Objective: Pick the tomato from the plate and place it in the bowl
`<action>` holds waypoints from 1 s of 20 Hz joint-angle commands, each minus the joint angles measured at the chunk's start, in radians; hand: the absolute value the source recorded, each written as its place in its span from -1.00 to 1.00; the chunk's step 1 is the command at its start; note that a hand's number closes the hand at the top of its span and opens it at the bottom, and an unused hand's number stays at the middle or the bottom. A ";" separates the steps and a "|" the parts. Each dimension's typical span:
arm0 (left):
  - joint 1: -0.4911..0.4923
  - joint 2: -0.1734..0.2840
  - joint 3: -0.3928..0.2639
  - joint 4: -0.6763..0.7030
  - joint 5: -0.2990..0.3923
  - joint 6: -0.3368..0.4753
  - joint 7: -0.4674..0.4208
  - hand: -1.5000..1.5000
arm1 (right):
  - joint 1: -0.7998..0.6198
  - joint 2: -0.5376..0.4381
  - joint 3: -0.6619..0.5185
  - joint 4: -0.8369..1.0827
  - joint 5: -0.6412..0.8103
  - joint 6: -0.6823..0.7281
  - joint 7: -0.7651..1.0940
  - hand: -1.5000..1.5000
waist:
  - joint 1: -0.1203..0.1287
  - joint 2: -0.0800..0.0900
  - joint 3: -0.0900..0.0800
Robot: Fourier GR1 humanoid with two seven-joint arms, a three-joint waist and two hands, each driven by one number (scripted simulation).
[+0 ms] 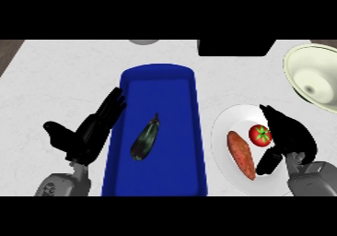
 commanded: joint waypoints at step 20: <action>0.037 -0.078 0.034 0.049 -0.082 -0.054 -0.071 0.00 | -0.035 0.163 -0.164 0.281 0.257 -0.079 -0.227 -1.00 | 0.002 0.001 0.000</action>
